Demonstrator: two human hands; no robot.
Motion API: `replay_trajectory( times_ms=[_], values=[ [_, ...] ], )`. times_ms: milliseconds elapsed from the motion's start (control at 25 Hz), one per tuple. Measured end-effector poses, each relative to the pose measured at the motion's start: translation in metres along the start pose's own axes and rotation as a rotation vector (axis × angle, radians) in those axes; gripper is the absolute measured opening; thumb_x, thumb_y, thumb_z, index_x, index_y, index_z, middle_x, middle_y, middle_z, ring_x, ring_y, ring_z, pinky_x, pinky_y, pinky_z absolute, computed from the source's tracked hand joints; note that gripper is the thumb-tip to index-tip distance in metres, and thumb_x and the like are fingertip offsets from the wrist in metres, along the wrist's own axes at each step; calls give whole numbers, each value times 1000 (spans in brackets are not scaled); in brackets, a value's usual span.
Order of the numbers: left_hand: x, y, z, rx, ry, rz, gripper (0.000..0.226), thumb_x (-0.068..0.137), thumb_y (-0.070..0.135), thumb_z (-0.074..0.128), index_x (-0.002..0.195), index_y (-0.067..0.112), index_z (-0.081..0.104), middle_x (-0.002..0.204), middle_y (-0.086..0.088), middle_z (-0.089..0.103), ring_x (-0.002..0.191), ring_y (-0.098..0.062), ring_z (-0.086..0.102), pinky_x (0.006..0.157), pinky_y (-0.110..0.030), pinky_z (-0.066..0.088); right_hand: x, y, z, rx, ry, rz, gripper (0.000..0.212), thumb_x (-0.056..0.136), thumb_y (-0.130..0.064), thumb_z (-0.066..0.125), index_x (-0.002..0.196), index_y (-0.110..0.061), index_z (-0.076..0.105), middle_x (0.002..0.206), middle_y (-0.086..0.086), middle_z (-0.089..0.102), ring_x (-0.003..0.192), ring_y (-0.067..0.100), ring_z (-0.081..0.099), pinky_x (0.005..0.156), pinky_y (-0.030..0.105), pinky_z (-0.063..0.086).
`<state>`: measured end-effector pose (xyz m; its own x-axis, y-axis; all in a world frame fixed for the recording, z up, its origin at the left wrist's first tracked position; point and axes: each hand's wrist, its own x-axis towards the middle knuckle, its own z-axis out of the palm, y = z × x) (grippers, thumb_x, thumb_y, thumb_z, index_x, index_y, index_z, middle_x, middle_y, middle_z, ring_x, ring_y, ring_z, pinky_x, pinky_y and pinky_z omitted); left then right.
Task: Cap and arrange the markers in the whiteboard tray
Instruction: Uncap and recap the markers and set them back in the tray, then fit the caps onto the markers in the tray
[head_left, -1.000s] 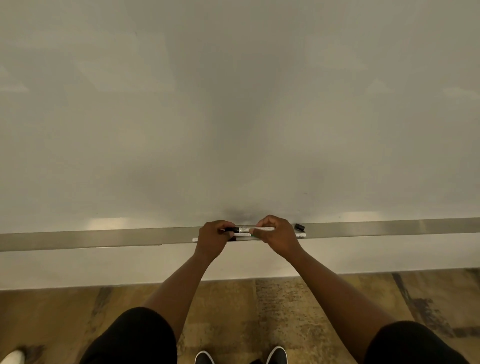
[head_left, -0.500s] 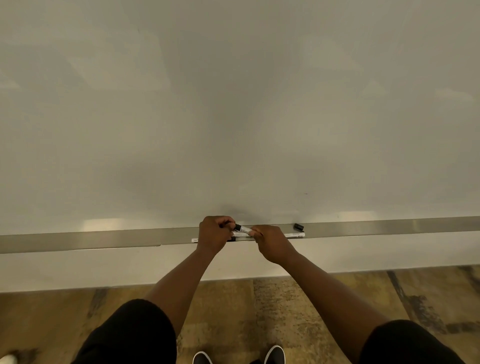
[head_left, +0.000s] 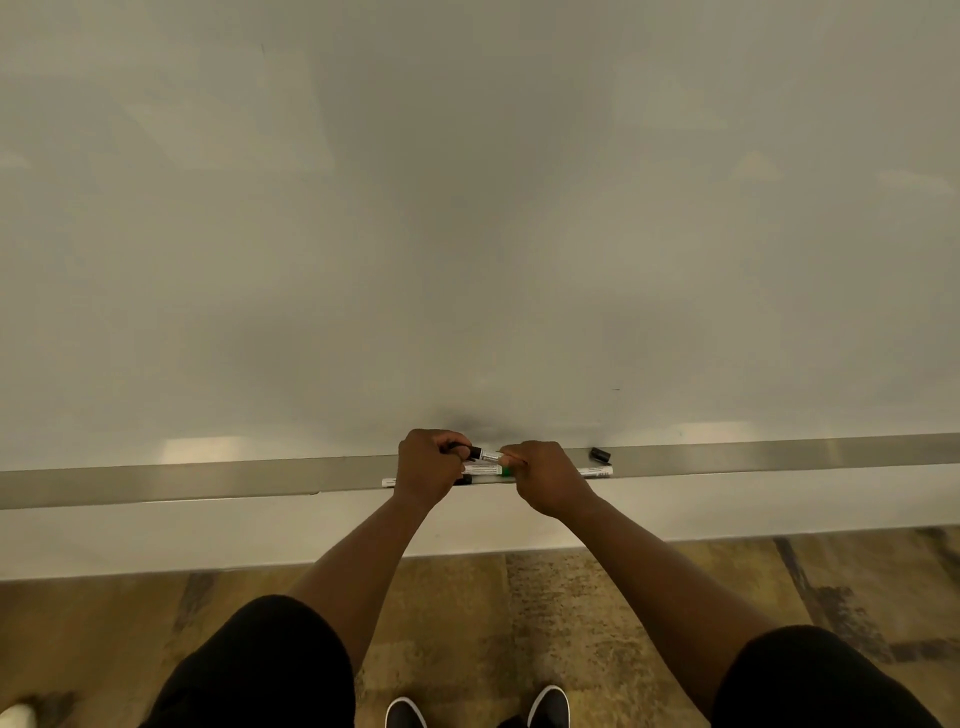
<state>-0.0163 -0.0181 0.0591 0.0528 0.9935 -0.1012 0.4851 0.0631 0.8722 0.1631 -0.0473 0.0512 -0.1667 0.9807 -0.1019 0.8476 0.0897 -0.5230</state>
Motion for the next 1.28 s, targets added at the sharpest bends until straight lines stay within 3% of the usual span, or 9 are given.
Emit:
replay_trajectory(
  times_ms=[160,280,360,440,600,840,1080,1280],
  values=[
    [11,-6,-1,50,-65,-4,18,78,-4,64,84,8,76,79,-11,74,73,-25,68,73,-31,55,8,4,3,-77,-9,-42,35,101,-31,39,85,-8,60,78,15,60,67,25,50,60,34,37],
    [14,-12,2,186,-117,31,16,77,2,69,88,11,76,89,-5,76,79,-11,63,75,-13,42,16,11,4,-161,-21,-63,19,97,-18,48,106,-15,63,96,12,64,89,30,58,74,37,45],
    [15,-17,4,207,-81,8,18,75,1,69,88,10,76,90,-5,77,81,-11,64,74,-10,39,16,18,5,-170,-76,-44,37,92,-9,51,127,-17,56,117,12,62,108,31,56,91,40,47],
    [17,-22,5,197,-12,-32,19,76,-2,67,88,8,77,89,-7,77,84,-17,67,76,-16,42,14,29,6,-228,-90,-3,46,90,-7,51,135,-17,49,129,11,58,116,30,53,97,40,45],
    [23,-31,7,213,34,-68,17,79,-3,65,88,6,76,89,-11,76,85,-23,68,76,-20,44,8,54,3,-350,-105,82,47,86,-3,50,131,-19,52,124,7,60,113,28,54,95,42,42],
    [22,-36,13,299,10,-119,18,81,2,61,89,11,74,91,-9,73,86,-28,66,78,-32,52,1,82,0,-444,-118,131,23,91,-14,52,111,-19,63,109,5,66,102,26,60,94,38,44],
    [19,-36,14,580,-40,-57,22,83,9,52,88,20,70,92,-5,66,82,-28,63,69,-36,54,1,89,5,-479,-137,124,31,87,-6,56,113,-21,62,111,5,62,105,26,56,98,38,40],
    [15,-38,17,672,-19,-1,20,83,9,52,88,20,68,90,-3,61,76,-28,63,64,-33,52,-1,90,3,-445,-101,92,29,85,-7,57,112,-19,60,112,5,57,105,25,53,95,38,38]
  ],
)
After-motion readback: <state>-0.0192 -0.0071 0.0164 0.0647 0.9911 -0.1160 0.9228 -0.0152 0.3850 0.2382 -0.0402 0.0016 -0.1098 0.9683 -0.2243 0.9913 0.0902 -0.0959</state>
